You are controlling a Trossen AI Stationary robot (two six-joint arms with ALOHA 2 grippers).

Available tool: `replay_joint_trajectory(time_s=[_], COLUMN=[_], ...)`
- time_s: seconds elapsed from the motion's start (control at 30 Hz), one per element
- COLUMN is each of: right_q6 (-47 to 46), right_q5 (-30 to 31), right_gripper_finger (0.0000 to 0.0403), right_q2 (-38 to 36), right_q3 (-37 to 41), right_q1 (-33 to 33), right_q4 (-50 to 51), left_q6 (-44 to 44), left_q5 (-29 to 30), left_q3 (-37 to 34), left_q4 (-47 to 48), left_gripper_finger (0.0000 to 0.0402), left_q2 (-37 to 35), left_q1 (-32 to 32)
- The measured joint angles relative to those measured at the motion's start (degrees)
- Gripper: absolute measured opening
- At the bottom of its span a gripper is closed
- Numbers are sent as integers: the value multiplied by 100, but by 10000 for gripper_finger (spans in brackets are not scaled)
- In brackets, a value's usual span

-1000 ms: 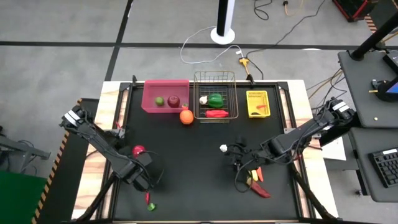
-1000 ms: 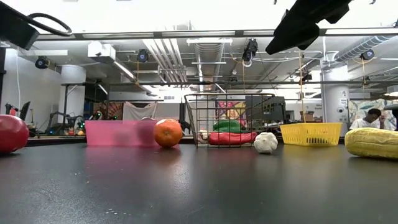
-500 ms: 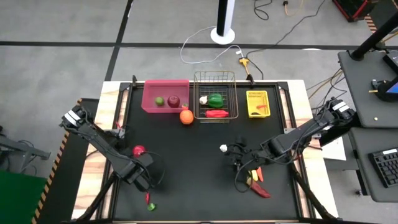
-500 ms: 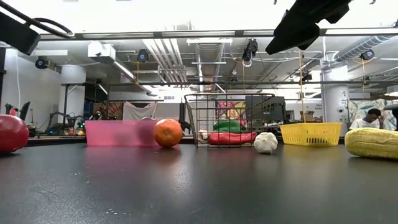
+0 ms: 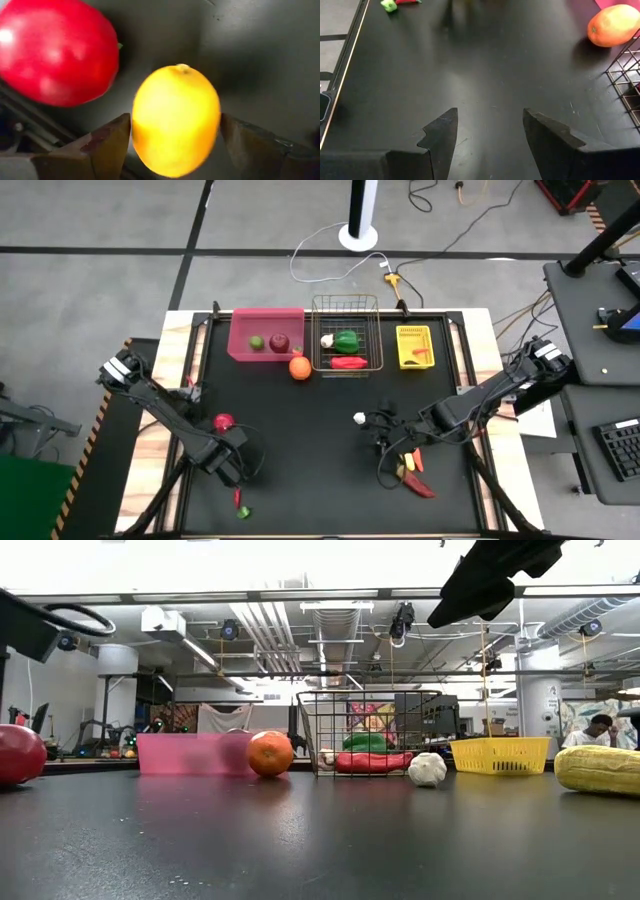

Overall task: Sort produce into baskets
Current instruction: Put the yellow lemon into the red bin

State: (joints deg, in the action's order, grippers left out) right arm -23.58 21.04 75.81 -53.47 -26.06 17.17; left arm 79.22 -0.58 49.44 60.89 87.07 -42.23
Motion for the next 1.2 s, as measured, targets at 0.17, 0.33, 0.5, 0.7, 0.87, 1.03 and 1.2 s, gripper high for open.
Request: replay_joint_trajectory(time_s=[0.17, 0.33, 0.5, 0.7, 0.87, 1.03, 1.2], right_q6=[-48, -53, -51, -49, 15, 94, 418], right_q5=[0, 0, 0, 0, 0, 2, 60], right_gripper_finger=[217, 217, 217, 217, 217, 217, 217], right_q2=[0, 0, 0, 0, 0, 0, 0], right_q3=[0, 0, 0, 0, 0, 0, 0], right_q1=[0, 0, 0, 0, 0, 0, 4], right_q4=[2, 4, 4, 7, 5, -16, -373], left_q6=[-4, -22, -49, -350, -879, -1728, -2764], left_q5=[-8, -7, -9, -11, 291, 1572, 3196], left_q3=[-169, -247, -291, -91, 392, 1053, 1599], left_q4=[-363, -481, -493, -486, -486, -481, -493], left_gripper_finger=[288, 288, 284, 256, 241, 243, 243], left_q2=[0, 0, 0, 0, 0, 0, -2], left_q1=[1, 1, 1, 1, -1, 1, 31])
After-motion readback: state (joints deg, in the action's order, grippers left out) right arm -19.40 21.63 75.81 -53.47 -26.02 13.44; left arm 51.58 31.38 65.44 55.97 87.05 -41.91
